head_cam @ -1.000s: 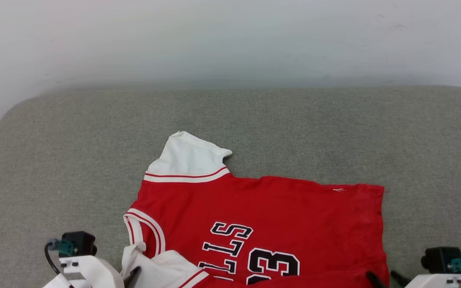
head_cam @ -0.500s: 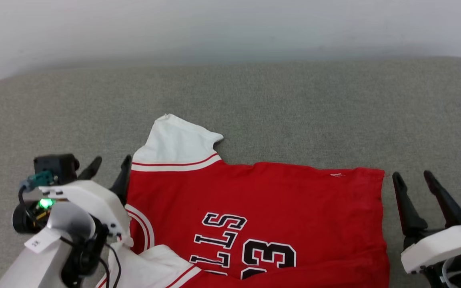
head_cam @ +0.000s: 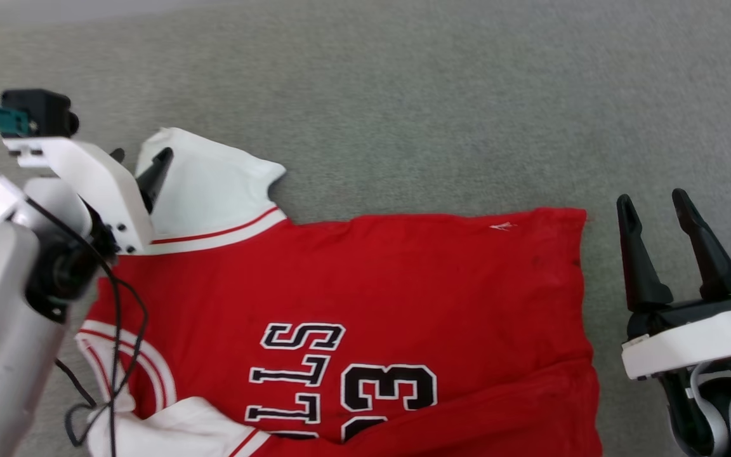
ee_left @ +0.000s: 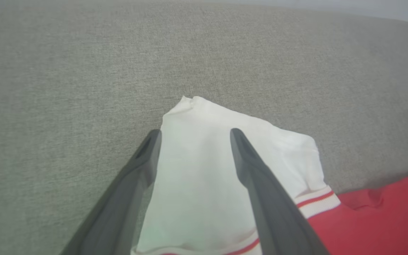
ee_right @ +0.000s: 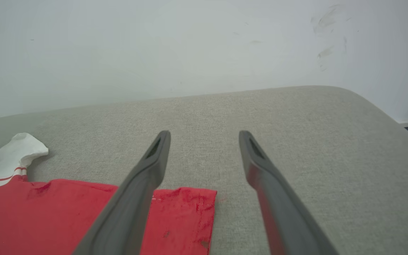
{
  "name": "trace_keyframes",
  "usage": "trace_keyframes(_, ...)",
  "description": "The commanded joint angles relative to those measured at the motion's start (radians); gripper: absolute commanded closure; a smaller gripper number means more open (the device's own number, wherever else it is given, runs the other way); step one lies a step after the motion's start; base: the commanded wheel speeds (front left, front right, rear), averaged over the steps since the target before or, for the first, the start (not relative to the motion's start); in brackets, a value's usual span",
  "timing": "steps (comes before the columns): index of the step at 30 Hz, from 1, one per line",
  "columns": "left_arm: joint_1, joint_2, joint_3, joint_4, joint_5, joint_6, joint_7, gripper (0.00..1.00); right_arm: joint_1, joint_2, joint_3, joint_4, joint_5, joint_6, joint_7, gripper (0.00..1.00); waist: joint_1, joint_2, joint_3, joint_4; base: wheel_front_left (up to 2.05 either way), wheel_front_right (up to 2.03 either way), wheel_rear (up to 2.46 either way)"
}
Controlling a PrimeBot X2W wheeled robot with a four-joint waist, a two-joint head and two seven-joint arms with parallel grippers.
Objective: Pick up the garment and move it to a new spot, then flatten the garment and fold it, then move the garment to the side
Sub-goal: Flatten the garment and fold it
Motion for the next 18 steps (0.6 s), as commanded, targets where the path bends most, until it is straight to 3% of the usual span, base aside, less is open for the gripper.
trace_keyframes(1, -0.035, 0.011, 0.003, 0.019, -0.014, -0.009, 0.041, 0.00, -0.024, 0.011, 0.006, 0.007, 0.005, -0.001, -0.007, 0.00, -0.0003, 0.0000, 0.049, -0.049, 0.00, 0.00, 0.00)
trace_keyframes(4, -0.090, 0.043, 0.004, 0.074, -0.049, -0.025, 0.150, 0.00, -0.030, 0.019, 0.014, 0.029, 0.013, -0.001, -0.016, 0.00, -0.0003, 0.0000, 0.072, -0.076, 0.00, 0.00, 0.00)
trace_keyframes(12, -0.136, 0.102, -0.039, 0.173, -0.089, -0.011, 0.397, 0.00, -0.042, 0.033, 0.036, 0.087, 0.039, -0.001, -0.033, 0.00, -0.0003, 0.0000, 0.102, -0.130, 0.00, 0.00, 0.00)
trace_keyframes(15, -0.112, 0.085, -0.073, 0.184, -0.108, -0.001, 0.488, 0.00, -0.046, 0.035, 0.029, 0.106, 0.051, -0.001, -0.032, 0.00, -0.0003, 0.0000, 0.108, -0.134, 0.00, 0.00, 0.00)
trace_keyframes(16, -0.101, 0.077, -0.086, 0.182, -0.115, 0.001, 0.514, 0.32, -0.048, 0.036, 0.026, 0.111, 0.057, -0.001, -0.030, 0.00, -0.0003, 0.0000, 0.109, -0.134, 0.00, 0.00, 0.00)
trace_keyframes(17, -0.098, 0.073, -0.095, 0.175, -0.111, 0.003, 0.521, 0.55, -0.053, 0.036, 0.022, 0.118, 0.068, -0.001, -0.026, 0.00, -0.0003, 0.0000, 0.111, -0.134, 0.00, 0.00, 0.00)
trace_keyframes(18, -0.101, 0.070, -0.099, 0.170, -0.105, 0.004, 0.518, 0.97, -0.056, 0.036, 0.018, 0.123, 0.072, -0.001, -0.021, 0.00, -0.0003, 0.0000, 0.113, -0.133, 0.00, 0.00, 0.00)
